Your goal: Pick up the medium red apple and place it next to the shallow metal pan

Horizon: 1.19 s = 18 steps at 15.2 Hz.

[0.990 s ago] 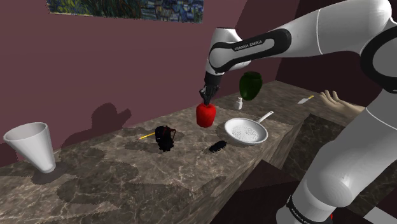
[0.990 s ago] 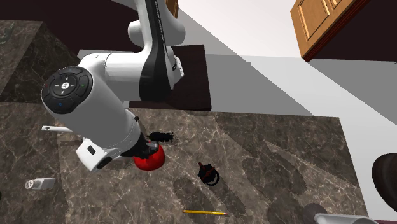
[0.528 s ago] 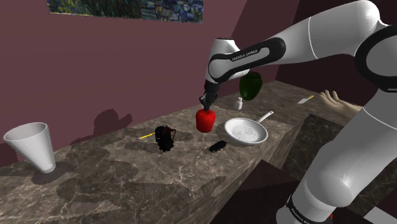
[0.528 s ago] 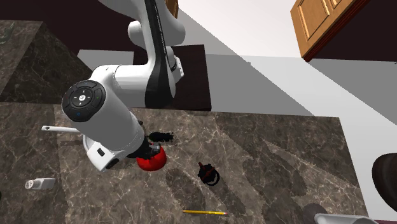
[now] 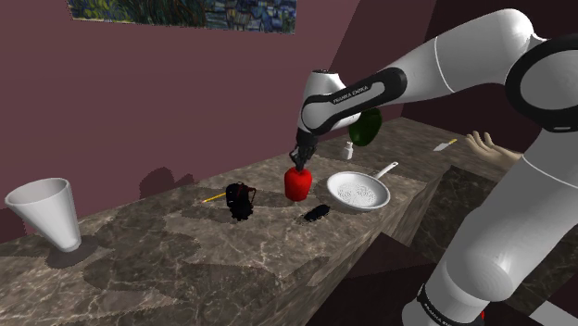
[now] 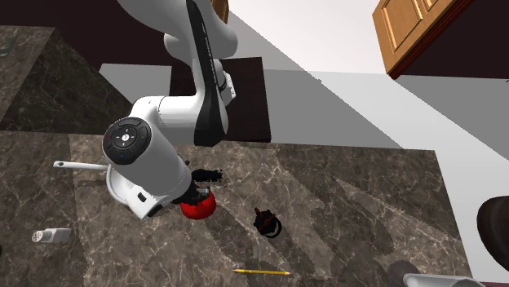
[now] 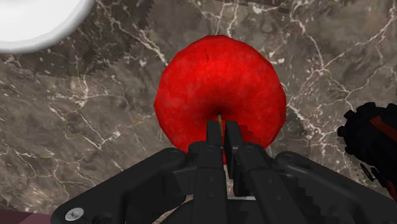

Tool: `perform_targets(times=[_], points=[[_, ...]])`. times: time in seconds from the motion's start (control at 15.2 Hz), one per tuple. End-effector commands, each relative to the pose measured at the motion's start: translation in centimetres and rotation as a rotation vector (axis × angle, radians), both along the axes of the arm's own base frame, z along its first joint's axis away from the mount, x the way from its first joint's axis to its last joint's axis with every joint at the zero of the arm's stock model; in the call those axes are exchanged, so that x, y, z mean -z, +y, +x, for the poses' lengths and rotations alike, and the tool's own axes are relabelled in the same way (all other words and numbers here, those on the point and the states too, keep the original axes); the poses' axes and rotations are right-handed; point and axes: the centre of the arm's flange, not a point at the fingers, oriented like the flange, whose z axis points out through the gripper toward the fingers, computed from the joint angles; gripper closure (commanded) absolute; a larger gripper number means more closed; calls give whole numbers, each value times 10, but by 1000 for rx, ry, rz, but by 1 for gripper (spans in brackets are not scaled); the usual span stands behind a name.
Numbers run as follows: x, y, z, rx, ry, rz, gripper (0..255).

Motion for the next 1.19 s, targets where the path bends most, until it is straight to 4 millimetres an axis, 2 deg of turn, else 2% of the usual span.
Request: perform_targets(times=[0.0,0.33,0.4,0.73,0.99,1.12], points=[[2,0,1,0,-1,0,255],[2,0,1,0,-1,0,255],[2,0,1,0,-1,0,0],[2,0,1,0,-1,0,0],[-47,0,-7,0,-1,0,0],[-47,0,-7,0,-1,0,0]])
